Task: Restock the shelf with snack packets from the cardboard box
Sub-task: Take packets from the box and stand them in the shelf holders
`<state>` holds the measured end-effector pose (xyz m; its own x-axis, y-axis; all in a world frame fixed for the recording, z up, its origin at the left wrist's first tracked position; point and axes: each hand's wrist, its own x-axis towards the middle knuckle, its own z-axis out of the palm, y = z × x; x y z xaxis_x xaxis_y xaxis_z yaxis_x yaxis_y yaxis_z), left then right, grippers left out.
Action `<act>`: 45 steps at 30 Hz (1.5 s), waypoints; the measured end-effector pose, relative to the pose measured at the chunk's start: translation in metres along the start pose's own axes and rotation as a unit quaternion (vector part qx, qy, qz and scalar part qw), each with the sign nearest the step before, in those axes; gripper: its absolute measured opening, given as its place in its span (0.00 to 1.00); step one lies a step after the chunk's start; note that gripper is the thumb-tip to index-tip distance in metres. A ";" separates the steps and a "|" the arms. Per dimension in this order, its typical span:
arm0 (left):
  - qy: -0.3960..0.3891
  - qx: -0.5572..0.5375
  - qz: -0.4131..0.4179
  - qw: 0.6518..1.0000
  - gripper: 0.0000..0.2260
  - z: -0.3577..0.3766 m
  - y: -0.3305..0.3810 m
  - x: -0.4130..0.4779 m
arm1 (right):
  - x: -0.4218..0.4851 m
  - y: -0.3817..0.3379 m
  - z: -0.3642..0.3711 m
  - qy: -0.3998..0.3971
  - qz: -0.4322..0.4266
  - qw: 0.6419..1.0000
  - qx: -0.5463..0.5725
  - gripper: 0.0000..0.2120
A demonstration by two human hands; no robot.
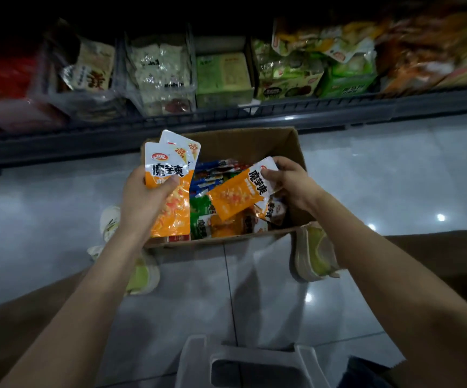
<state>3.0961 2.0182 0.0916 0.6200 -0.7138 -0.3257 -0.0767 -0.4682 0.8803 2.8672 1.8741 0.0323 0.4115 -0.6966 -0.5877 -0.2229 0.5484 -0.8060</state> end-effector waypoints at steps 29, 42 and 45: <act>0.007 -0.055 0.246 0.968 0.17 -0.011 0.276 -0.020 | -0.157 -0.301 -0.052 0.069 -0.335 0.932 -0.120 0.10; 0.012 -0.066 0.285 0.956 0.20 0.017 0.346 0.042 | -0.124 -0.391 -0.107 0.293 -0.394 0.857 -0.156 0.13; 0.021 -0.044 0.284 0.958 0.26 0.030 0.365 0.056 | -0.123 -0.407 -0.131 0.357 -0.412 0.820 -0.172 0.17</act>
<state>3.0791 1.7919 0.3840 0.5283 -0.8183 0.2265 -0.3451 0.0368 0.9378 2.7919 1.6762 0.4232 -0.0474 -0.9261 0.3743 -0.4165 -0.3223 -0.8501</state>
